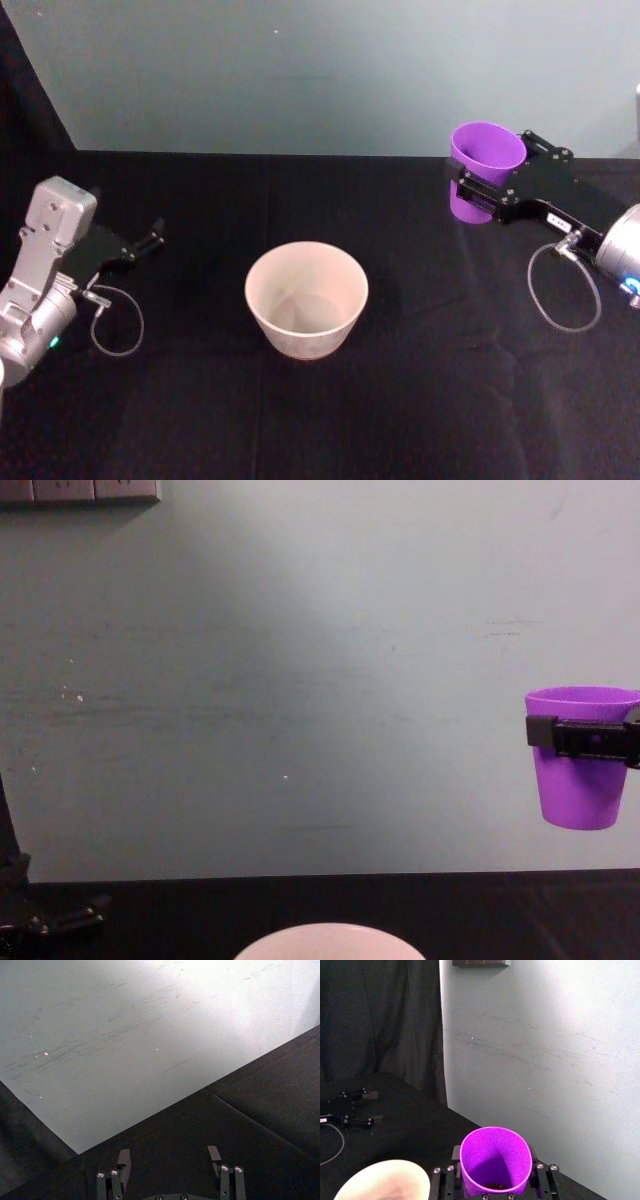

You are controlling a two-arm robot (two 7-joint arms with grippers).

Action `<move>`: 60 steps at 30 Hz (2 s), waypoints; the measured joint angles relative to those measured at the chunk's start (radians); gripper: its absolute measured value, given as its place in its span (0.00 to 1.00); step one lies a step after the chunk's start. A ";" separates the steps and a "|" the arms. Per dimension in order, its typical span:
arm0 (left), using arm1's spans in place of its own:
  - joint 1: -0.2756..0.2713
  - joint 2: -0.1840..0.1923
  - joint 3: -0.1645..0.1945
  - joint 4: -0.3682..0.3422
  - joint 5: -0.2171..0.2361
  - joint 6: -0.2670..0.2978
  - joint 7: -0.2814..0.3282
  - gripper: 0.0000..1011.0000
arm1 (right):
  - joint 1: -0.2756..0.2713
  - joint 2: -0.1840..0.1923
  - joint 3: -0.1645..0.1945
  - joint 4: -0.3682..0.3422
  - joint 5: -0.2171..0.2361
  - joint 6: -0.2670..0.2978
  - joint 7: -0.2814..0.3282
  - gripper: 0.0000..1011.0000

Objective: Pick up the cup and pour the mung beans from the cup into the bowl.

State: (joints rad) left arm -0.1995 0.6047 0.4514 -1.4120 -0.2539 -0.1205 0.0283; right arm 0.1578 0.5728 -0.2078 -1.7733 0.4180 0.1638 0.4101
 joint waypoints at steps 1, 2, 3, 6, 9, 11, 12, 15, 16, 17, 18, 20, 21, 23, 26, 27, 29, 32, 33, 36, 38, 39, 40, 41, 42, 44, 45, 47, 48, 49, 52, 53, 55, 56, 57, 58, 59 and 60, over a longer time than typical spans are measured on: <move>0.000 0.000 0.000 0.000 0.000 0.000 0.000 0.99 | 0.000 0.000 0.000 0.000 0.000 0.000 0.000 0.73; 0.000 0.000 0.000 0.000 0.000 0.000 0.000 0.99 | 0.000 0.000 0.000 0.000 0.000 0.000 0.000 0.73; 0.000 0.000 0.000 0.000 0.000 0.000 0.000 0.99 | 0.002 0.000 -0.001 0.001 0.001 -0.001 0.000 0.73; 0.000 0.000 0.000 0.000 0.000 0.000 0.000 0.99 | 0.023 -0.003 -0.016 0.015 0.005 -0.004 0.002 0.73; 0.000 0.000 0.000 0.000 0.000 0.000 0.000 0.99 | 0.046 -0.009 -0.037 0.030 0.001 -0.008 0.004 0.73; 0.000 0.000 0.000 0.000 0.000 0.000 0.000 0.99 | 0.053 -0.010 -0.044 0.035 -0.002 -0.010 0.004 0.73; 0.000 0.000 0.000 0.000 0.000 0.000 0.000 0.99 | 0.056 -0.011 -0.048 0.038 -0.003 -0.011 0.004 0.73; 0.000 0.000 0.000 0.000 0.000 0.000 0.000 0.99 | 0.069 -0.015 -0.064 0.048 -0.012 -0.013 0.005 0.73; 0.000 0.000 0.000 0.000 0.000 0.000 0.000 0.99 | 0.071 -0.015 -0.069 0.050 -0.016 -0.014 0.005 0.73; 0.000 0.000 0.000 0.000 0.000 0.000 0.000 0.99 | 0.077 -0.015 -0.078 0.054 -0.024 -0.017 0.007 0.73; 0.000 0.000 0.000 0.000 0.000 0.000 0.000 0.99 | 0.079 -0.015 -0.083 0.055 -0.028 -0.019 0.009 0.73; 0.000 0.000 0.000 0.000 0.000 0.000 0.000 0.99 | 0.086 -0.010 -0.100 0.057 -0.046 -0.023 0.016 0.73; 0.000 0.000 0.000 0.000 0.000 0.000 0.000 0.99 | 0.089 -0.008 -0.106 0.057 -0.055 -0.025 0.018 0.73; 0.000 0.000 0.000 0.000 0.000 0.000 0.000 0.99 | 0.094 -0.002 -0.119 0.057 -0.076 -0.029 0.022 0.73; 0.000 0.000 0.000 0.000 0.000 0.000 0.000 0.99 | 0.106 0.009 -0.149 0.056 -0.127 -0.037 0.028 0.73; 0.000 0.000 0.000 0.000 0.000 0.000 0.000 0.99 | 0.113 0.013 -0.162 0.056 -0.149 -0.040 0.032 0.73; 0.000 0.000 0.000 0.000 0.000 0.000 0.000 0.99 | 0.121 0.018 -0.181 0.055 -0.187 -0.044 0.037 0.73; 0.000 0.000 0.000 0.000 0.000 0.000 0.000 0.99 | 0.134 0.026 -0.207 0.052 -0.249 -0.050 0.038 0.73; 0.000 0.000 0.000 0.000 0.000 0.000 0.000 0.99 | 0.136 0.027 -0.213 0.050 -0.265 -0.052 0.038 0.73; 0.000 0.000 0.000 0.000 0.000 0.000 0.000 0.99 | 0.146 0.033 -0.234 0.045 -0.325 -0.055 0.036 0.73; 0.000 0.000 0.000 0.000 0.000 0.000 0.000 0.99 | 0.151 0.036 -0.246 0.041 -0.357 -0.055 0.034 0.73; 0.000 0.000 0.000 0.000 0.000 0.000 0.000 0.99 | 0.155 0.039 -0.259 0.037 -0.390 -0.055 0.031 0.73; 0.000 0.000 0.000 0.000 0.000 0.000 0.000 0.99 | 0.157 0.041 -0.265 0.034 -0.409 -0.054 0.027 0.73; 0.000 0.000 0.000 0.000 0.000 0.000 0.000 0.99 | 0.162 0.043 -0.277 0.029 -0.441 -0.053 0.022 0.73; 0.000 0.000 0.000 0.000 0.000 0.000 0.000 0.99 | 0.164 0.044 -0.284 0.027 -0.460 -0.052 0.017 0.73; 0.000 0.000 0.000 0.000 0.000 0.000 0.000 0.99 | 0.168 0.046 -0.298 0.021 -0.499 -0.050 0.010 0.73; 0.000 0.000 0.000 0.000 0.000 0.000 0.000 0.99 | 0.170 0.048 -0.305 0.018 -0.520 -0.049 0.006 0.73; 0.000 0.000 0.000 0.000 0.000 0.000 0.000 0.99 | 0.176 0.051 -0.326 0.009 -0.577 -0.048 -0.005 0.73; 0.000 0.000 0.000 0.000 0.000 0.000 0.000 0.99 | 0.180 0.053 -0.342 0.002 -0.619 -0.048 -0.014 0.73; 0.000 0.000 0.000 0.000 0.000 0.000 0.000 0.99 | 0.190 0.058 -0.378 -0.010 -0.714 -0.047 -0.033 0.73; 0.000 0.000 0.000 0.000 0.000 0.000 0.000 0.99 | 0.196 0.061 -0.404 -0.016 -0.785 -0.044 -0.043 0.73; 0.000 0.000 0.000 0.000 0.000 0.000 0.000 0.99 | 0.197 0.061 -0.411 -0.017 -0.800 -0.042 -0.043 0.73; 0.000 0.000 0.000 0.000 0.000 0.000 0.000 0.99 | 0.203 0.058 -0.427 -0.017 -0.837 -0.038 -0.041 0.73; 0.000 0.000 0.000 0.000 0.000 0.000 0.000 0.99 | 0.205 0.057 -0.432 -0.017 -0.849 -0.038 -0.040 0.73; 0.000 0.000 0.000 0.000 0.000 0.000 0.000 0.99 | 0.209 0.054 -0.443 -0.014 -0.872 -0.037 -0.039 0.73; 0.000 0.000 0.000 0.000 0.000 0.000 0.000 0.99 | 0.210 0.053 -0.447 -0.012 -0.884 -0.037 -0.038 0.73; 0.000 0.000 0.000 0.000 0.000 0.000 0.000 0.99 | 0.212 0.051 -0.451 -0.010 -0.896 -0.037 -0.038 0.73; 0.000 0.000 0.000 0.000 0.000 0.000 0.000 0.99 | 0.214 0.050 -0.454 -0.008 -0.904 -0.036 -0.038 0.73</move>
State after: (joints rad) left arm -0.1995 0.6047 0.4514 -1.4120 -0.2539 -0.1206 0.0283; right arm 0.3714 0.6232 -0.6620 -1.7817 -0.4865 0.1275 0.3719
